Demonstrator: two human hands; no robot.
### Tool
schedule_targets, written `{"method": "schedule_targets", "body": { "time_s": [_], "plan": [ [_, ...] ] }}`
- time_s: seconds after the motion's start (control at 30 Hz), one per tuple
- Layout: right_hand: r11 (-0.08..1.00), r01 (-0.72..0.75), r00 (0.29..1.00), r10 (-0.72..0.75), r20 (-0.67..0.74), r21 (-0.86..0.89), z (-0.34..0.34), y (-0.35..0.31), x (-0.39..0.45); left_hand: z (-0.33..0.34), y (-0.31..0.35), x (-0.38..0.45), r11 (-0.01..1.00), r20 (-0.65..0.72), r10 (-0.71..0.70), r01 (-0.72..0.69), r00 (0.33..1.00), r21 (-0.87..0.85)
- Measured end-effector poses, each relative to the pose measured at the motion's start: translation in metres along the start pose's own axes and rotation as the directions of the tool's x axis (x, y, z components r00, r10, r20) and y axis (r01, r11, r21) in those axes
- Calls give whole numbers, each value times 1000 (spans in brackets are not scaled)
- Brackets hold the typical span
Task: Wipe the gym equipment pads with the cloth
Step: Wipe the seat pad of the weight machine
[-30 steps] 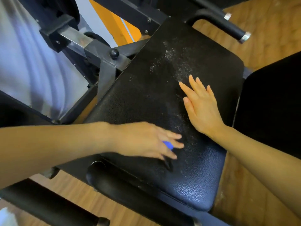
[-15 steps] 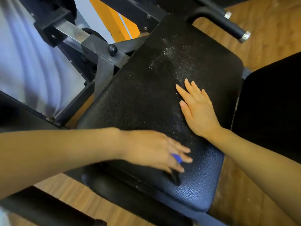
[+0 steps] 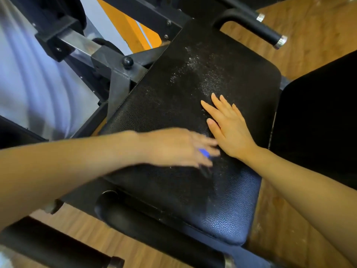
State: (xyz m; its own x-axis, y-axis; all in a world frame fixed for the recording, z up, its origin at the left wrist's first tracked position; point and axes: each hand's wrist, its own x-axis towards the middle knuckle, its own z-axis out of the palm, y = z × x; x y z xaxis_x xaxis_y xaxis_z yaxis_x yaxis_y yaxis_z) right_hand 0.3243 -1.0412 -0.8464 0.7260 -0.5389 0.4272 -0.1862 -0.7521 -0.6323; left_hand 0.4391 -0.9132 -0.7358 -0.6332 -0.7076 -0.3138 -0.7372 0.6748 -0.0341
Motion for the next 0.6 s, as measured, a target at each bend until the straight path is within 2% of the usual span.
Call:
{"method": "schedule_targets", "body": {
  "time_s": [0.07,0.13,0.2,0.27,0.3,0.37,0.47,0.53,0.57,0.6],
  "plan": [
    [999,7,1000,-7,13,36,-1,-1,1,-23,-32,-6,972,-109,-159,175,981,158],
    [998,3,1000,-4,19,63,-2,0,1,-14,-28,-9,955,-129,-242,259,962,142],
    [998,3,1000,-4,20,65,-3,1,1,7,12,-5,983,-46,-184,183,982,-31],
    [999,4,1000,-5,26,38,-2,2,1,24,45,-2,976,45,-22,31,999,-218],
    [1000,3,1000,-4,27,30,-1,2,1,25,47,-2,969,69,34,-17,997,-245],
    [1000,8,1000,-8,8,23,-1,3,0,11,22,-7,989,45,24,-18,999,-149],
    [1000,6,1000,-6,-3,24,-2,3,-1,-6,-9,-18,983,-112,-141,153,984,105],
    [1000,3,1000,-3,7,28,-2,1,-2,7,6,-22,970,-103,-238,242,966,30],
    [1000,5,1000,-5,8,28,-2,1,-2,17,22,-23,974,-54,-224,221,973,-56],
    [1000,6,1000,-6,7,27,-3,1,-3,23,33,-23,991,-16,-116,115,993,-72]
  ]
}}
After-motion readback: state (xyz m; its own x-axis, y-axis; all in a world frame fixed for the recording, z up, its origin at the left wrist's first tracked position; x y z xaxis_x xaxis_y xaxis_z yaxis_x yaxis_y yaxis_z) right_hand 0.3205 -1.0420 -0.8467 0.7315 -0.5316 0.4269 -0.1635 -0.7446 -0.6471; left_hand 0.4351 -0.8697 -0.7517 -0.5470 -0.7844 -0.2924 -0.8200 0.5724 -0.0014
